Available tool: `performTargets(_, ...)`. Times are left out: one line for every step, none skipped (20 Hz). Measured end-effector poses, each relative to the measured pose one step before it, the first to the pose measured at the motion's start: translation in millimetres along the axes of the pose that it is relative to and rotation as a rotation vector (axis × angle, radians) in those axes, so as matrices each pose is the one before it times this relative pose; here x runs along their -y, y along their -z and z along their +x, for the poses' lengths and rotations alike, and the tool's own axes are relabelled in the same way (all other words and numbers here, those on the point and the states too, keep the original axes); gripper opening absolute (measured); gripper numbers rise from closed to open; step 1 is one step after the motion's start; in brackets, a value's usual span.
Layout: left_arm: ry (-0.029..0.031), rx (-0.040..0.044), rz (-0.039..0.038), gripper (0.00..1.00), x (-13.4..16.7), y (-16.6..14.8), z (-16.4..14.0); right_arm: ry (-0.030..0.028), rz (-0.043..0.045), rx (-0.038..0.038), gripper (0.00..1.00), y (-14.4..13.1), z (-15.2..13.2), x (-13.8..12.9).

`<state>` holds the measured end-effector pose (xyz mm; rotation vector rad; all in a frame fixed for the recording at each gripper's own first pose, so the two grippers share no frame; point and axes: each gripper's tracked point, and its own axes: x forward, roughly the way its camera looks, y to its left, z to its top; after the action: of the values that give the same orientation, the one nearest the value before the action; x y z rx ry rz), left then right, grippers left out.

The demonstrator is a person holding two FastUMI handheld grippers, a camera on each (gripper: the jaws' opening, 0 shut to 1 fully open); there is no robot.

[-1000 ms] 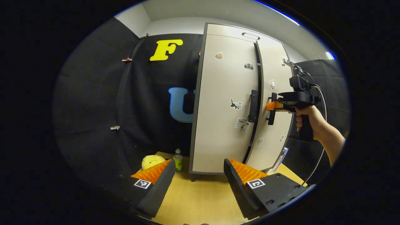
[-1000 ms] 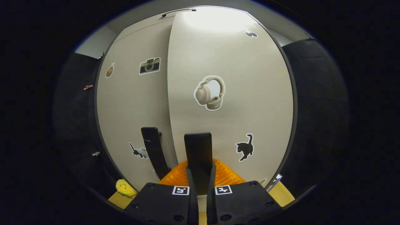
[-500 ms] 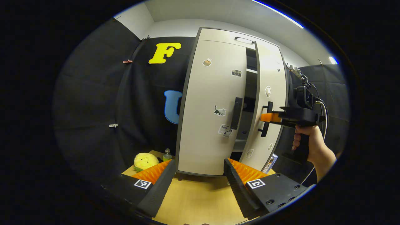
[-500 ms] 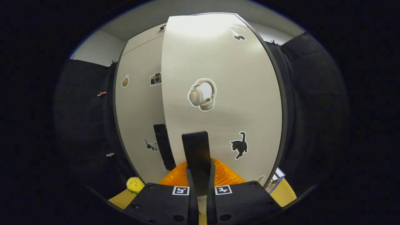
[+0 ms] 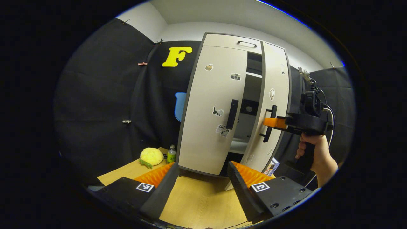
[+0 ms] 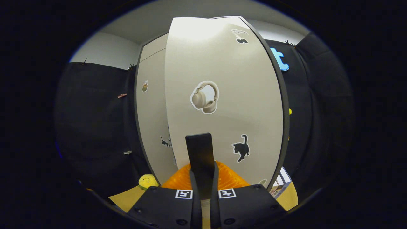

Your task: Open the right door of the double-door shoe cabinet with the right hand, and open the left door with the left hand.

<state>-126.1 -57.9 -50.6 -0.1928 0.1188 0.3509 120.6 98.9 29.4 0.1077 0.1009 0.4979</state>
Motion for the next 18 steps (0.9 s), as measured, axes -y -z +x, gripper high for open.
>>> performTargets(-0.00768, 0.00231, 0.00695, 0.95, 3.03, 2.08, -3.82, -0.00996, -0.00293, -0.00177, 0.14, -0.64, -2.83, 1.58)
performTargets(-0.00701, 0.00157, 0.00567, 0.95, 2.86, 2.26, -3.19, -0.00797, -0.00348, 0.00263, 0.14, -0.35, -2.10, 0.56)
performTargets(-0.00477, 0.00351, 0.00084, 0.95, 2.85, 0.54, -3.37, -0.00631, -0.00250, 0.00208, 0.14, -0.32, -1.58, 0.95)
performTargets(-0.00441, 0.00469, -0.00194, 0.95, 2.94, 0.15, -3.27, -0.00511, -0.00216, 0.00130, 0.14, -0.43, -2.65, 1.28)
performTargets(-0.00432, 0.00327, -0.00214, 0.95, 2.43, -0.44, -2.71, -0.00508, 0.00068, -0.00041, 0.14, -0.97, -2.95, 1.12)
performTargets(-0.00237, 0.00189, -0.00066, 0.95, 3.00, 0.81, -1.75, -0.00391, 0.00298, -0.00121, 0.14, -0.13, -1.60, 1.10)
performTargets(-0.00015, 0.00070, 0.00128, 0.95, 2.53, -0.19, -1.82, -0.00345, 0.00301, -0.00252, 0.14, 0.14, -2.38, 1.73)
performTargets(0.00110, -0.00125, 0.00374, 0.95, 2.71, 1.37, -1.24, -0.00315, 0.00269, -0.00587, 0.14, -0.92, -3.31, 1.80)
performTargets(0.00370, -0.00600, 0.00534, 0.95, 2.98, 0.53, -0.26, -0.00326, 0.00302, -0.00583, 0.14, -0.10, -2.90, 2.24)
performTargets(0.00490, -0.00602, 0.00753, 0.95, 3.10, 1.57, -2.29, -0.00300, 0.00302, -0.00353, 0.14, -0.53, -3.10, 2.74)
performTargets(0.00332, 0.00040, 0.00963, 0.95, 1.92, -1.14, -0.48, 0.00001, 0.00300, -0.00170, 0.14, -1.07, -2.98, 2.68)
performTargets(0.00209, 0.00229, 0.00994, 0.95, 1.71, -0.73, -0.32, 0.00453, -0.00069, 0.00001, 0.14, -0.87, -1.94, 2.52)
performTargets(0.00245, -0.00023, 0.00817, 0.95, 1.93, -0.24, -0.01, 0.00915, -0.00447, -0.00101, 0.14, -0.57, -2.98, 3.41)
performTargets(0.00423, -0.00131, 0.00532, 0.95, 1.74, -0.11, 0.93, 0.01028, -0.00459, -0.00045, 0.14, -0.31, -3.00, 3.22)
performTargets(0.00656, -0.00132, 0.00257, 0.95, 2.01, -0.36, 0.87, 0.01189, -0.00336, -0.00494, 0.14, 0.15, -3.15, 4.72)
performTargets(0.00734, -0.00298, 0.00232, 0.95, 2.63, -0.19, 0.59, 0.01014, 0.00127, -0.00631, 0.14, -0.62, -3.24, 4.24)
performTargets(0.00697, -0.00540, 0.00256, 0.95, 2.01, -0.71, 0.46, 0.00809, -0.00041, -0.01149, 0.13, 0.35, -3.53, 5.05)
performTargets(0.00728, -0.00156, 0.00331, 0.95, 1.09, -0.28, 0.02, 0.01438, -0.00176, -0.00829, 0.13, 0.01, -2.75, 5.95)
